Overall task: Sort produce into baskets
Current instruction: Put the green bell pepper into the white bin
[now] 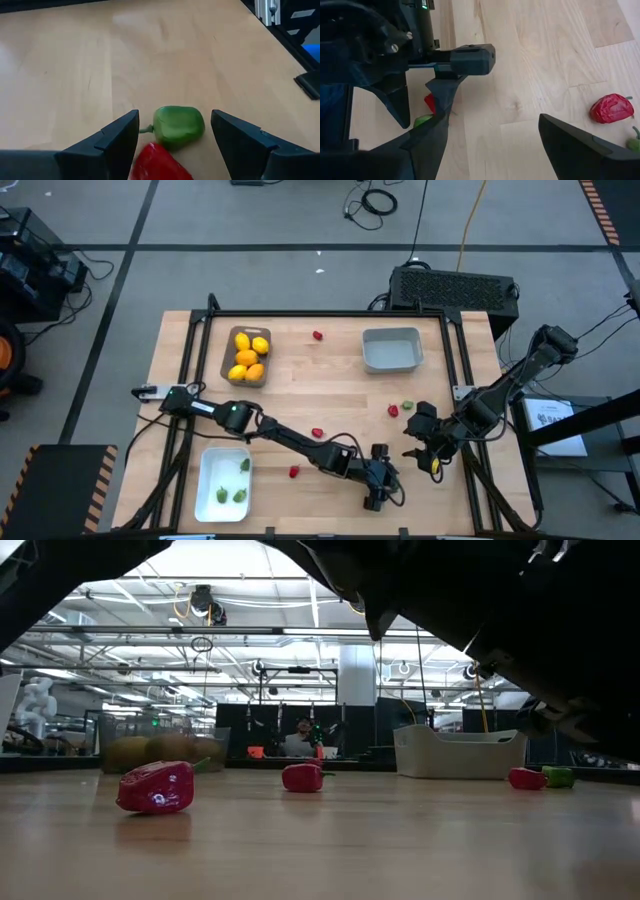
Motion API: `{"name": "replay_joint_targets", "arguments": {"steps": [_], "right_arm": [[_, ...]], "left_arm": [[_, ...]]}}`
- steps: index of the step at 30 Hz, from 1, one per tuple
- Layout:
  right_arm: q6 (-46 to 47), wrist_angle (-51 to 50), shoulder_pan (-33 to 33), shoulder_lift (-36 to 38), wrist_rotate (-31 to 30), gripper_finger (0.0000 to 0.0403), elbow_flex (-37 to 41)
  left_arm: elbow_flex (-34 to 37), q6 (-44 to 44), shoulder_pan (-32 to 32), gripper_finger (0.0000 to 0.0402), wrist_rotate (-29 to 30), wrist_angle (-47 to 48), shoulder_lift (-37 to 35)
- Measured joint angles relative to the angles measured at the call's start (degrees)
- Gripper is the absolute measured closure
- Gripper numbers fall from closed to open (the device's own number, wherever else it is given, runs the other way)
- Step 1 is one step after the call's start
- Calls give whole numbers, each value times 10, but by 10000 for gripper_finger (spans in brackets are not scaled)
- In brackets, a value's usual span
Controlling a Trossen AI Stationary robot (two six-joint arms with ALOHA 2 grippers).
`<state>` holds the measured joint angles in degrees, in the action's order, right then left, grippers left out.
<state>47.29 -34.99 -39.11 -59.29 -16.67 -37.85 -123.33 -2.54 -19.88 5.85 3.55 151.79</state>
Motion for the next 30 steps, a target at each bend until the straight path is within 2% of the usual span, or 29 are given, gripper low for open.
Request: {"name": "replay_joint_targets", "arguments": {"steps": [10, 30], "right_arm": [[0, 1, 0, 0, 0, 106, 0], [-2, 0, 0, 0, 0, 106, 0]], "left_arm": [[0, -32, 1, 146, -25, -19, 17], [0, -32, 3, 150, -25, -31, 17]]}}
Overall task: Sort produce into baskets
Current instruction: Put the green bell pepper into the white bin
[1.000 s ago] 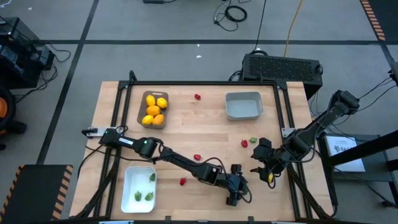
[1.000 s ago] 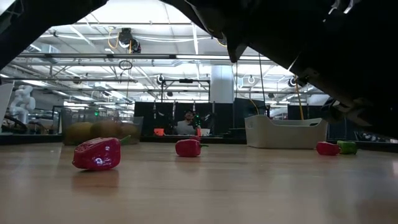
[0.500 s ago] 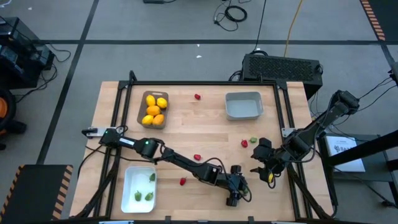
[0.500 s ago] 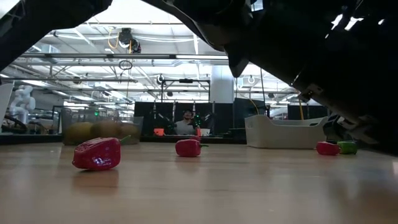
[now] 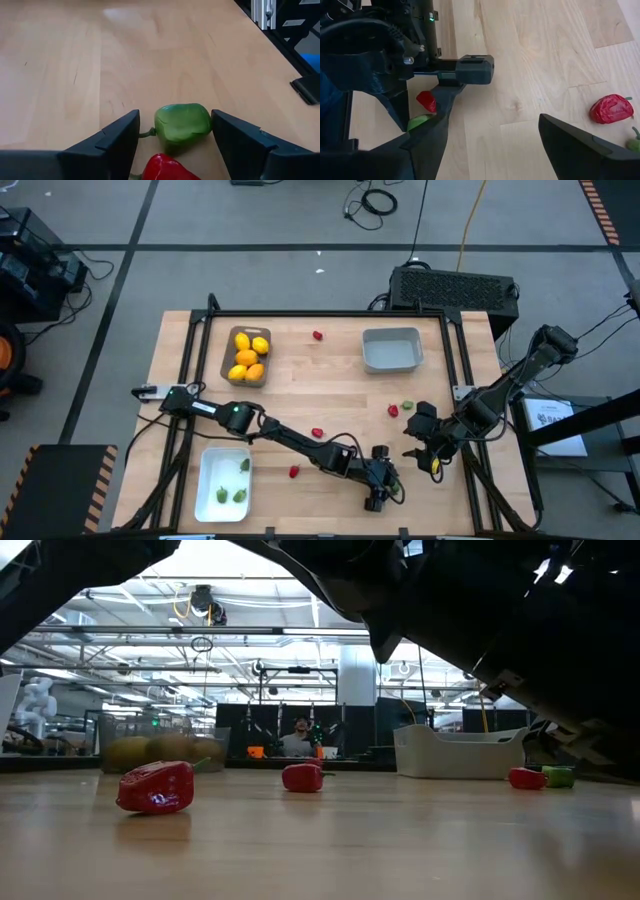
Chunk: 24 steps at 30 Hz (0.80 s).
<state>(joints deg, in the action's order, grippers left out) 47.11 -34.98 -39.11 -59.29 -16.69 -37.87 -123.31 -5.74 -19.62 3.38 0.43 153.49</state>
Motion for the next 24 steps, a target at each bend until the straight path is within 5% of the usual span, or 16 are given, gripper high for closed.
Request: {"name": "replay_joint_targets", "arguments": {"steps": [24], "right_arm": [[-3, 0, 0, 0, 0, 106, 0]], "left_arm": [[-10, 0, 0, 223, 9, 3, 0]]}}
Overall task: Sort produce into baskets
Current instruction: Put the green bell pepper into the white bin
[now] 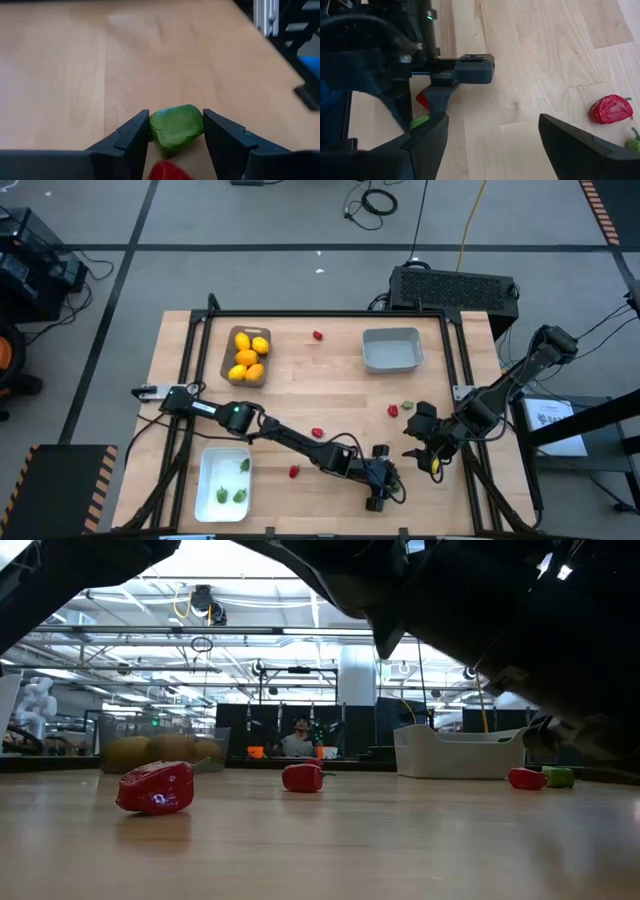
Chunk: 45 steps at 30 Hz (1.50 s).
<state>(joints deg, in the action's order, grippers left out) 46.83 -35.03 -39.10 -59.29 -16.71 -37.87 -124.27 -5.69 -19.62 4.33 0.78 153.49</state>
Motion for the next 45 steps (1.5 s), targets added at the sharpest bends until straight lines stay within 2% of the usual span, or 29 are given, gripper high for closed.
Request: {"name": "replay_joint_targets", "arguments": {"steps": [7, 11, 14, 22, 27, 31, 36, 38, 45], "right_arm": [[0, 0, 0, 0, 0, 106, 0], [0, 0, 0, 0, 0, 106, 0], [0, 0, 0, 0, 0, 106, 0], [5, 1, 0, 0, -3, 106, 0], [9, 1, 0, 0, -9, 106, 0], [11, 1, 0, 0, -14, 106, -1], [20, 0, 0, 0, -14, 106, -1], [20, -2, 0, -1, -14, 106, -1], [19, -3, -1, -15, -14, 106, -1]], "left_arm": [[-42, 6, 0, 224, 1, 5, 0], [-64, 1, 0, 224, 1, 83, -9], [-86, -3, 0, 224, 1, 189, -29], [-107, -89, -8, 224, -11, 441, -114], [-108, -141, -29, 224, -10, 675, -179], [-108, -236, -53, 224, -2, 877, -227], [-67, -294, -99, 224, -9, 864, -292], [-65, -312, -118, 224, -7, 892, -306], [13, -329, -160, 224, 2, 890, -360]]}}
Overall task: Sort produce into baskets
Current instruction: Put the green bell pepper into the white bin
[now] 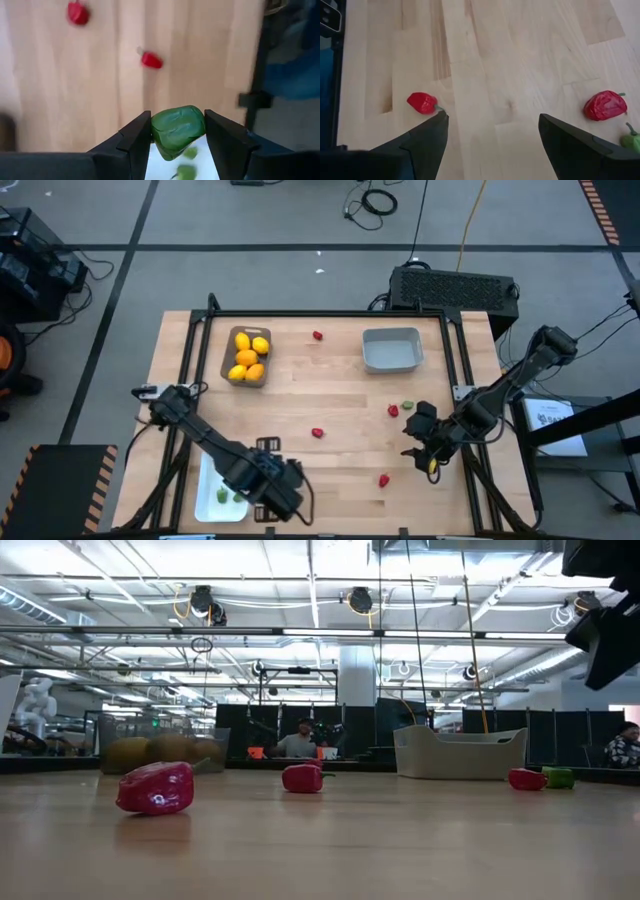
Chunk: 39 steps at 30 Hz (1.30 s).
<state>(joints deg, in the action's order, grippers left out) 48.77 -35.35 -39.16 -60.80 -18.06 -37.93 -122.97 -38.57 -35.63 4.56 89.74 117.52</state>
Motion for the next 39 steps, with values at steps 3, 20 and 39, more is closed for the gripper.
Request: {"name": "replay_joint_targets", "arguments": {"steps": [3, 20, 39], "right_arm": [[-2, 0, 0, -7, 1, 106, 0], [-4, -3, 0, -10, 2, 106, 0], [-31, -12, 1, -10, -35, 106, 0]], "left_arm": [[49, -36, -4, 224, 8, 0, -26], [375, -236, -61, 218, -77, -30, -136], [395, -206, -17, 132, -20, -131, -136]]}}
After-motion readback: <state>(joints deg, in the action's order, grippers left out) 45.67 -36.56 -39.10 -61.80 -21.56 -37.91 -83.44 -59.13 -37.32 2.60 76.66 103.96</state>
